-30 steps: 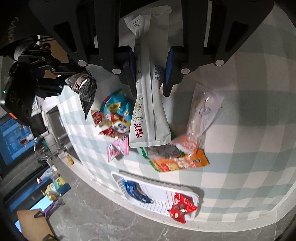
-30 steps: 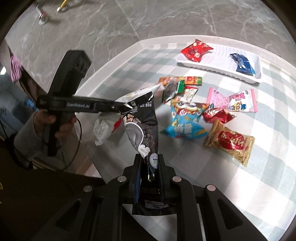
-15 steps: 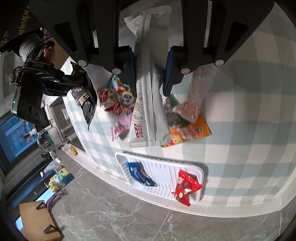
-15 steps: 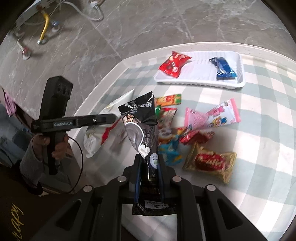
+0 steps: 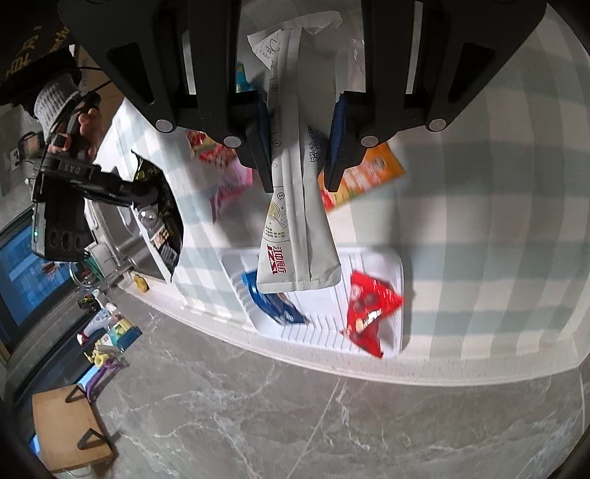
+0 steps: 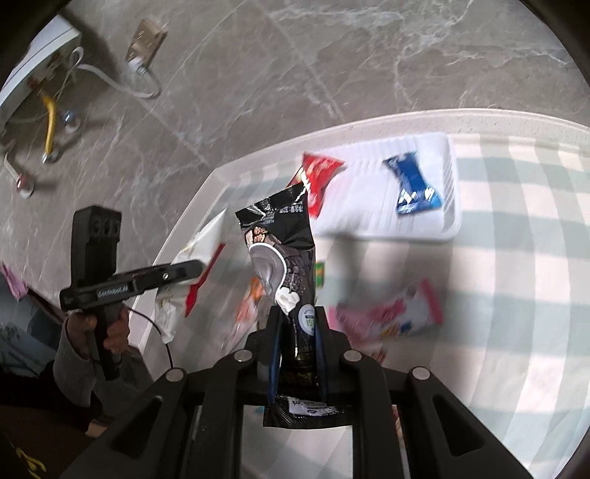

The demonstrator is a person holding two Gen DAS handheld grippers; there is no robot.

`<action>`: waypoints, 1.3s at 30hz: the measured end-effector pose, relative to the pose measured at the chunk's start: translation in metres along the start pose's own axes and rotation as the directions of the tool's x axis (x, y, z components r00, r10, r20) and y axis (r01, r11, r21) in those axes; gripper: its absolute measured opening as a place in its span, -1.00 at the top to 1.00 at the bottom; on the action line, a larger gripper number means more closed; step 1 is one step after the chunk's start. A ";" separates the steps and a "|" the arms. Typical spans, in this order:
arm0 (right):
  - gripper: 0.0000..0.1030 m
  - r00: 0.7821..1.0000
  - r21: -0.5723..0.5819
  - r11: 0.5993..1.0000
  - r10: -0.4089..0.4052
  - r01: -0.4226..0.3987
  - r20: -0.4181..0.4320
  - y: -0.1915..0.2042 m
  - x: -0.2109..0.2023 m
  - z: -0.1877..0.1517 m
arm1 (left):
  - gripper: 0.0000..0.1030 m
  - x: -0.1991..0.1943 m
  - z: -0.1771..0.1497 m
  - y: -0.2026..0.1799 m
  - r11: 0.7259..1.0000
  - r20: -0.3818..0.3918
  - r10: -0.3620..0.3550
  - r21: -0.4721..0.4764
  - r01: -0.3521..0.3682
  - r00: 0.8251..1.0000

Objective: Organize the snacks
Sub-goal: 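Carry both packets to the white tray and release them inside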

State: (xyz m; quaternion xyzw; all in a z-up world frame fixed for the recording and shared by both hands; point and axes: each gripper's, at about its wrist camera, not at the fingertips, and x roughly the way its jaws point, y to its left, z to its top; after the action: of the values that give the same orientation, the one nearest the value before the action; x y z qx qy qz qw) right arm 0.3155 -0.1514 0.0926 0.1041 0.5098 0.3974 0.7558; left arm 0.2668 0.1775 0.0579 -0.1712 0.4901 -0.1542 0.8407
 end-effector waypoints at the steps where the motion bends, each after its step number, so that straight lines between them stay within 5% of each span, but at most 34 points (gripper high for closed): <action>1: 0.66 1.000 0.012 1.000 -0.001 0.001 0.006 -0.005 0.001 0.009 | 0.53 0.002 0.005 0.000 1.000 0.001 0.003 0.000 -0.003 1.000; 22: 0.66 0.999 0.156 0.987 -0.038 0.041 -0.026 -0.072 0.082 0.116 | 0.53 0.118 0.126 0.012 1.000 -0.048 0.024 0.007 -0.024 0.999; 39: 0.64 0.991 0.195 0.975 -0.092 0.110 -0.098 -0.089 0.142 0.129 | 0.53 0.202 0.149 0.014 0.994 -0.085 0.105 0.037 -0.103 0.991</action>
State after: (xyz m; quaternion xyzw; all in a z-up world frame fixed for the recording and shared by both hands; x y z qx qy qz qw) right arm 0.4930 -0.0785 0.0041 0.1360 0.5848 0.3093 0.7374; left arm 0.4937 0.1241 -0.0353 -0.1247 0.5319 -0.1255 0.8281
